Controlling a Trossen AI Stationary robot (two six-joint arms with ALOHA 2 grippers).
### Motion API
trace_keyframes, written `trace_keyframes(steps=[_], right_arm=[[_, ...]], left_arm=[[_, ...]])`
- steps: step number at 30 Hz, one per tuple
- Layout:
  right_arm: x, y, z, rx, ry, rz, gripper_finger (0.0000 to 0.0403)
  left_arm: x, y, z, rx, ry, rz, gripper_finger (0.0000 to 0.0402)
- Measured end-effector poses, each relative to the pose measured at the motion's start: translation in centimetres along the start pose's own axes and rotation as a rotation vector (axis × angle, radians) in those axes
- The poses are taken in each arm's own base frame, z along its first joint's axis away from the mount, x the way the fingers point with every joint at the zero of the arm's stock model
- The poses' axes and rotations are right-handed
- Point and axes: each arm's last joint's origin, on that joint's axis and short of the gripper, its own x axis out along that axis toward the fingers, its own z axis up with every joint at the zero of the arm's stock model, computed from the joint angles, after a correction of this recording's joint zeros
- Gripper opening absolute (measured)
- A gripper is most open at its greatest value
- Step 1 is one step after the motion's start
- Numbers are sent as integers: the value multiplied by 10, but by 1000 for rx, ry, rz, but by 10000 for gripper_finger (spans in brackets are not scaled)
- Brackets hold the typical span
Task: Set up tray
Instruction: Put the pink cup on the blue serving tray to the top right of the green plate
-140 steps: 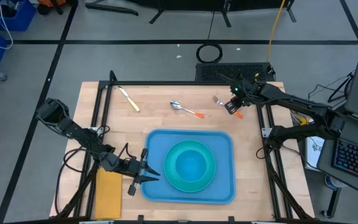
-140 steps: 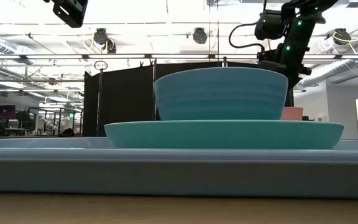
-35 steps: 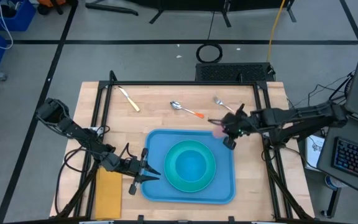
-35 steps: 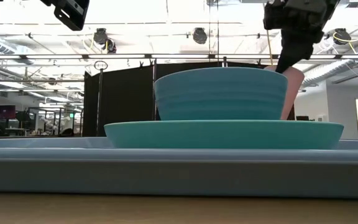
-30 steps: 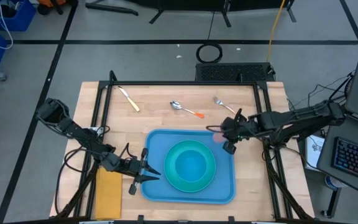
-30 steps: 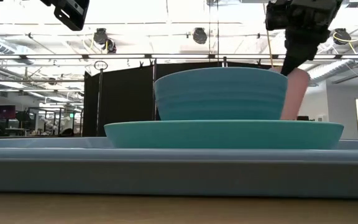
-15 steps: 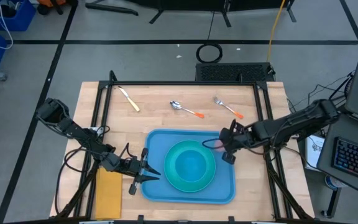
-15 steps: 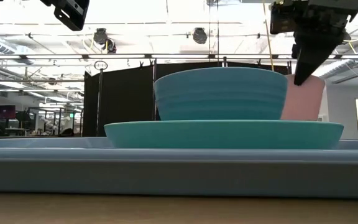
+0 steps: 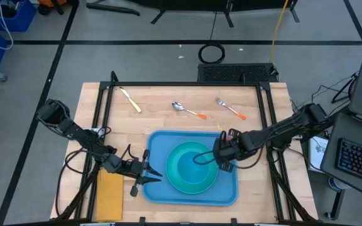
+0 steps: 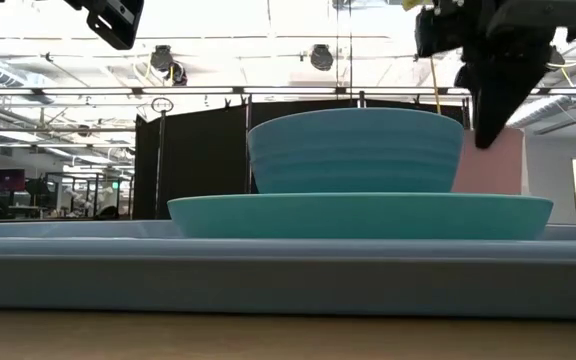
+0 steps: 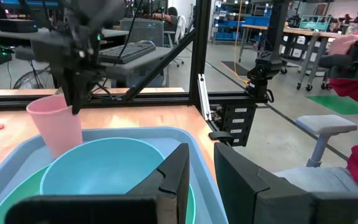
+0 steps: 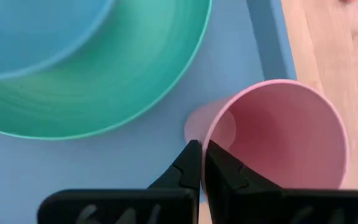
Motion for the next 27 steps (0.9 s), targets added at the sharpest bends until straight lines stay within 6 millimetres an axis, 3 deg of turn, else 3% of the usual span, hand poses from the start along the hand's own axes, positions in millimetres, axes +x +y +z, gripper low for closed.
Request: trace_keyframes(steps=[19, 27], right_arm=[[6, 4, 3, 7, 16, -4, 0], [7, 7, 4, 20, 18, 52, 35]], left_arm=[[0, 0, -1, -4, 6, 0, 76], [0, 0, -1, -8, 7, -1, 76]])
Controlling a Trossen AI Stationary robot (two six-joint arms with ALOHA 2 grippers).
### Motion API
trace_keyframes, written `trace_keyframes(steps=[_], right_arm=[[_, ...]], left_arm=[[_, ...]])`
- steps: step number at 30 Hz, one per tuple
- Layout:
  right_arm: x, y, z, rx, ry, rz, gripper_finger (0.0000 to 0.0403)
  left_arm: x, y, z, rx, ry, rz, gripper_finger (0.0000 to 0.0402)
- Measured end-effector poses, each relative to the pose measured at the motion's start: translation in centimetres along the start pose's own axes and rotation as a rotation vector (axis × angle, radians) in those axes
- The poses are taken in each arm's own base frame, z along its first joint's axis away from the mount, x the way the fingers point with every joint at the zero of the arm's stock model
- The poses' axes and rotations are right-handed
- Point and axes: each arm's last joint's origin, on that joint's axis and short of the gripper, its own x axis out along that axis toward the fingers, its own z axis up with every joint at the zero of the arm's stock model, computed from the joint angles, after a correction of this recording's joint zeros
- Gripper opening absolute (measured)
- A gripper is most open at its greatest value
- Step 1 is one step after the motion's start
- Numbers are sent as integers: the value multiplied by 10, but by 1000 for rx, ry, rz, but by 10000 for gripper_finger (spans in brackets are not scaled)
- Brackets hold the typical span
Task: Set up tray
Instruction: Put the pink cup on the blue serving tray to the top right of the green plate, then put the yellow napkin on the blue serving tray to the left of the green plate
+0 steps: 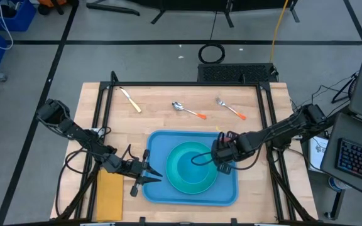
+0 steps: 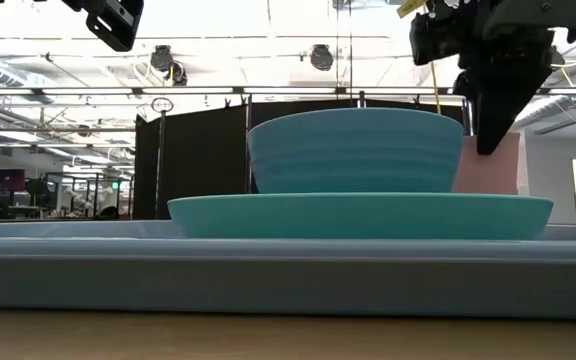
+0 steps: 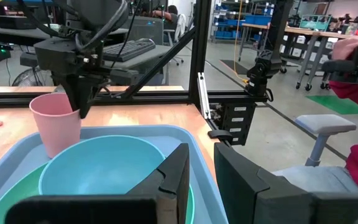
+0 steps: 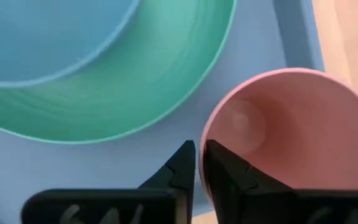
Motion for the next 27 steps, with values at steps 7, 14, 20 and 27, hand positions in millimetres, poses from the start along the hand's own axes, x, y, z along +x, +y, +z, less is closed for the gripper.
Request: trace_keyframes(steps=[7, 14, 20, 27], right_arm=[[0, 0, 1, 19, -8, 2, 62], [0, -1, 1, 23, -21, -14, 75], [0, -1, 1, 30, -21, -16, 90], [0, -1, 1, 30, -19, -18, 101]], left_arm=[[0, 0, 0, -1, 0, 0, 76], [0, 0, 0, -1, 0, 0, 76], [0, 0, 0, -1, 0, -1, 76], [0, 0, 0, -1, 0, -1, 76]])
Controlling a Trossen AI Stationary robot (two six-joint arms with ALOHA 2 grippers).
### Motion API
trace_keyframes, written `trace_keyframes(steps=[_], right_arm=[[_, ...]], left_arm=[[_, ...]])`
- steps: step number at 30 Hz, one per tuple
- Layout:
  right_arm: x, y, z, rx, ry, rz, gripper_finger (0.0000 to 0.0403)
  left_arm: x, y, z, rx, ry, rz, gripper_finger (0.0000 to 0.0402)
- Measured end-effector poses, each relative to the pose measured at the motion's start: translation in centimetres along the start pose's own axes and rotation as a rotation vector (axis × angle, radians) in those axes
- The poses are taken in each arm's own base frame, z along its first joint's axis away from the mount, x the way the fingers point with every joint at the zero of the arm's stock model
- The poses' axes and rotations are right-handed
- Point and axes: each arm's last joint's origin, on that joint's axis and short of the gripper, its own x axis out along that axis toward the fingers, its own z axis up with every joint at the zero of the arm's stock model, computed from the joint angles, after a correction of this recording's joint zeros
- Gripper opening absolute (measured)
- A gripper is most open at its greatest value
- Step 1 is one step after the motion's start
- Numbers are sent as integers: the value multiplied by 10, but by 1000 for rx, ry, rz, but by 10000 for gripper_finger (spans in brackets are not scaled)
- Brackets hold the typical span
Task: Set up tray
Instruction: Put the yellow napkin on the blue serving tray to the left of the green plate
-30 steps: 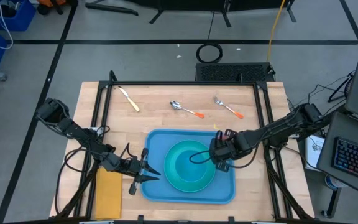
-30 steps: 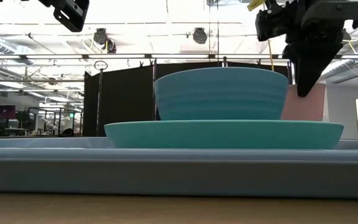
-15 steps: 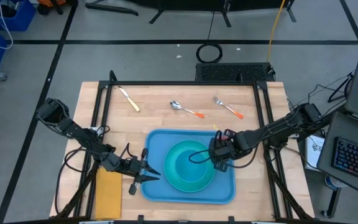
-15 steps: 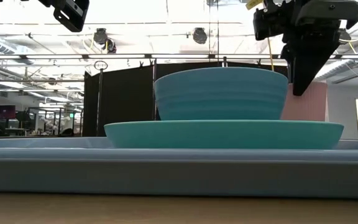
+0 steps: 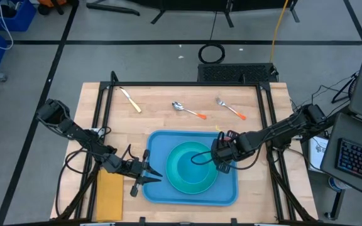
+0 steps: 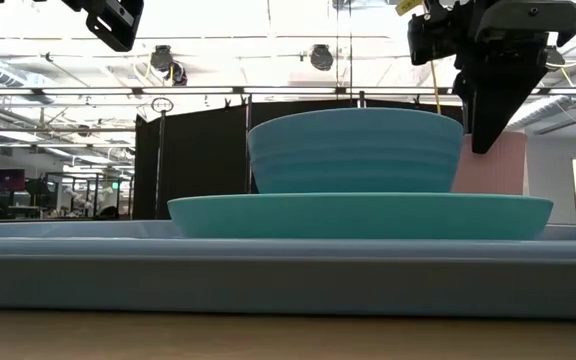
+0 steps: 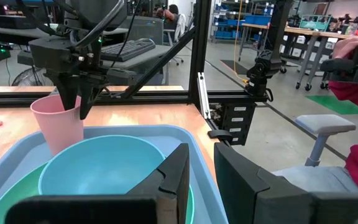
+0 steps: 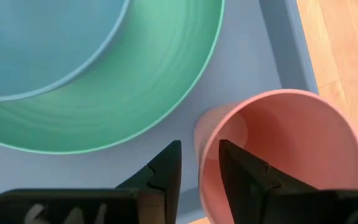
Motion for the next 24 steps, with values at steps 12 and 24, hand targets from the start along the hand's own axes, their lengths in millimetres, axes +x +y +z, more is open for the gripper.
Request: trace_keyframes(steps=[12, 24], right_arm=[[0, 0, 0, -1, 5, 2, 103], [0, 0, -1, 0, 20, 20, 132]], left_arm=[[0, 0, 0, 0, 0, 0, 76], [0, 0, 0, 0, 0, 0, 76]])
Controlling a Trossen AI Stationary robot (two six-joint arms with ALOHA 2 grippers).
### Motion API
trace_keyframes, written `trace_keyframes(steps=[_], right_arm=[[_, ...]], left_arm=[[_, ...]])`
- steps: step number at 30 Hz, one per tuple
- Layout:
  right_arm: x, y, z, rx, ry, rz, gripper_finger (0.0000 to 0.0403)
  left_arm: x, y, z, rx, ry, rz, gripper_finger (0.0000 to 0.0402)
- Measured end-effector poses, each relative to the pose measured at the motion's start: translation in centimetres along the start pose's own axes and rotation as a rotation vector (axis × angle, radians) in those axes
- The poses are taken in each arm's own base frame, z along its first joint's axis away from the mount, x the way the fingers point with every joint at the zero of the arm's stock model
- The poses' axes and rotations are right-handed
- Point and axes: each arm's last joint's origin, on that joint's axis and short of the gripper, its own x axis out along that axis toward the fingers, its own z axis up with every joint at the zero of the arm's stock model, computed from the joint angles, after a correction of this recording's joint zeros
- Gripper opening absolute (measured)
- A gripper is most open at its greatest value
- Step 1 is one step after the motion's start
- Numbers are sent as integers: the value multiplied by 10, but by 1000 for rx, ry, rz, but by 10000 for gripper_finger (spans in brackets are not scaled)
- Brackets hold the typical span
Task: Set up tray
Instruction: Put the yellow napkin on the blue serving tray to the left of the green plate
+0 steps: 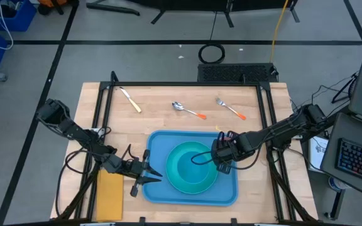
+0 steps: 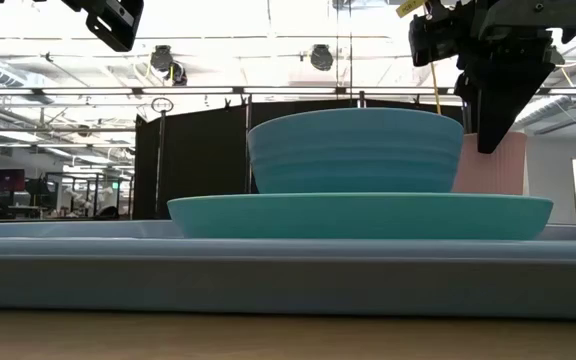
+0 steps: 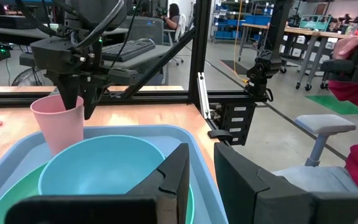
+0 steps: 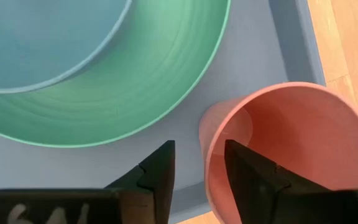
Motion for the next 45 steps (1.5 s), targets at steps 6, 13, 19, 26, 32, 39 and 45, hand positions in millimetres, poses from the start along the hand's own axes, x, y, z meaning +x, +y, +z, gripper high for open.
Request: trace_keyframes(steps=[6, 13, 19, 26, 32, 39, 45], right_arm=[[-3, -2, -1, 8, 1, -2, 134], [-26, -12, -5, 50, -86, 30, 131], [-51, -23, -11, 97, -187, 78, 130], [-74, -23, -10, 64, -390, 158, 130], [-90, -3, -1, -106, -698, 162, 130], [-82, 15, 1, -257, -916, 265, 130], [-57, 24, -5, -325, -993, 553, 130]], left_arm=[[0, 0, 0, 0, 0, 0, 76], [0, 0, 0, 1, 0, 0, 76], [0, 0, 0, 1, 0, 0, 76], [0, 0, 0, -28, 0, 0, 76], [0, 0, 0, -135, -2, 8, 76], [-5, -9, -4, -311, 4, 80, 76], [-9, -20, -6, -500, 21, 99, 76]])
